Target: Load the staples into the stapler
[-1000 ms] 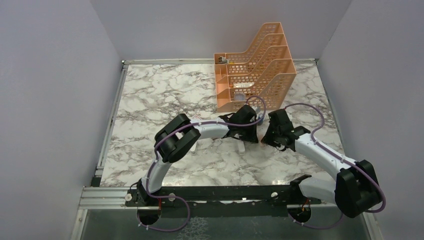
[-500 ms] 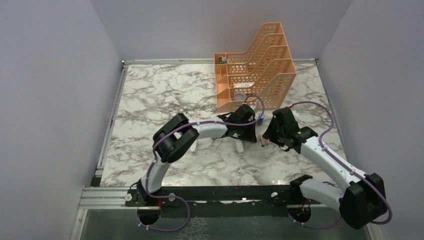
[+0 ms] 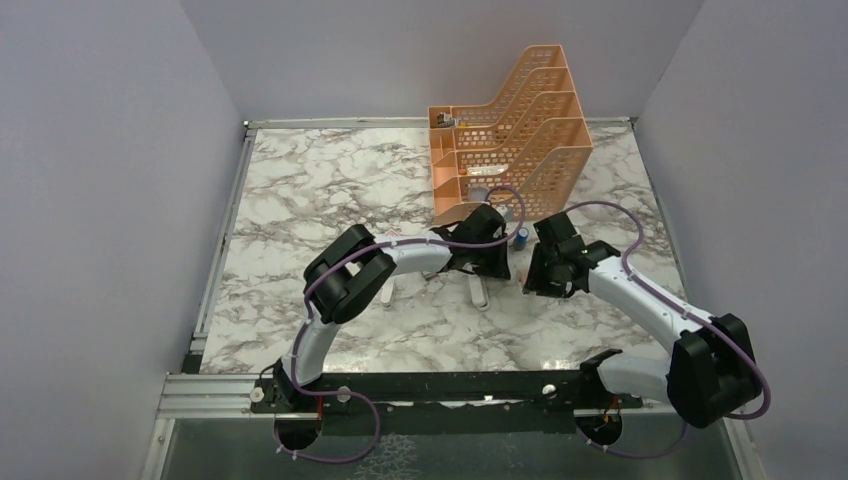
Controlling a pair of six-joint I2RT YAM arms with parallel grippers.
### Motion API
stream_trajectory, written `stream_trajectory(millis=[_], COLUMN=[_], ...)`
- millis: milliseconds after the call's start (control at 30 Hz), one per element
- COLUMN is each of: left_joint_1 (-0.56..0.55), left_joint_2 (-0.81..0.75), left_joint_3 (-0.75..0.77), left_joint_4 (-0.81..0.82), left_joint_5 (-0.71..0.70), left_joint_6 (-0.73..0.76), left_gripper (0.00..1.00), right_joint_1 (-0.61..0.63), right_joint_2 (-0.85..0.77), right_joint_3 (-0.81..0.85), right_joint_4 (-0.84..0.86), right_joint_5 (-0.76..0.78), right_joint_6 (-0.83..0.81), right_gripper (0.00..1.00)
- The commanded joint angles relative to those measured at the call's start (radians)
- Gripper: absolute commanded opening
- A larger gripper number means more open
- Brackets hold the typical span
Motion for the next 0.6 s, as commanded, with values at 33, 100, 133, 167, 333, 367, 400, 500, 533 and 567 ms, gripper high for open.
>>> stream_trajectory(millis=[33, 100, 133, 167, 333, 367, 400, 500, 533, 567], left_joint_1=[0.016, 0.019, 0.020, 0.022, 0.023, 0.023, 0.022, 0.022, 0.021, 0.022], left_joint_2=[0.015, 0.016, 0.015, 0.015, 0.012, 0.012, 0.011, 0.012, 0.012, 0.012], left_joint_3=[-0.037, -0.037, -0.037, -0.037, -0.029, -0.026, -0.025, -0.014, -0.011, -0.006], left_joint_4=[-0.012, -0.009, -0.008, -0.006, -0.006, -0.006, -0.006, -0.010, -0.012, -0.014], left_joint_5=[0.000, 0.005, 0.006, 0.009, 0.015, 0.016, 0.015, 0.014, 0.015, 0.015], left_joint_6=[0.019, 0.019, 0.019, 0.021, 0.034, 0.035, 0.037, 0.046, 0.049, 0.052], left_gripper=[0.08, 0.08, 0.08, 0.08, 0.09, 0.09, 0.09, 0.09, 0.09, 0.09], right_joint_1=[0.000, -0.001, -0.001, 0.000, 0.000, -0.001, -0.001, -0.001, -0.001, -0.001], right_joint_2=[0.049, 0.063, 0.069, 0.078, 0.123, 0.130, 0.139, 0.163, 0.171, 0.175], right_joint_3=[0.034, 0.036, 0.037, 0.039, 0.034, 0.028, 0.022, 0.006, 0.002, -0.002], right_joint_4=[-0.033, -0.027, -0.024, -0.020, 0.004, 0.012, 0.020, 0.044, 0.052, 0.060], right_joint_5=[-0.030, -0.023, -0.016, -0.011, -0.007, -0.006, -0.007, -0.012, -0.011, -0.010], right_joint_6=[-0.039, -0.040, -0.040, -0.041, -0.039, -0.037, -0.035, -0.030, -0.028, -0.026], right_gripper=[0.30, 0.27, 0.26, 0.25, 0.21, 0.20, 0.20, 0.19, 0.18, 0.18])
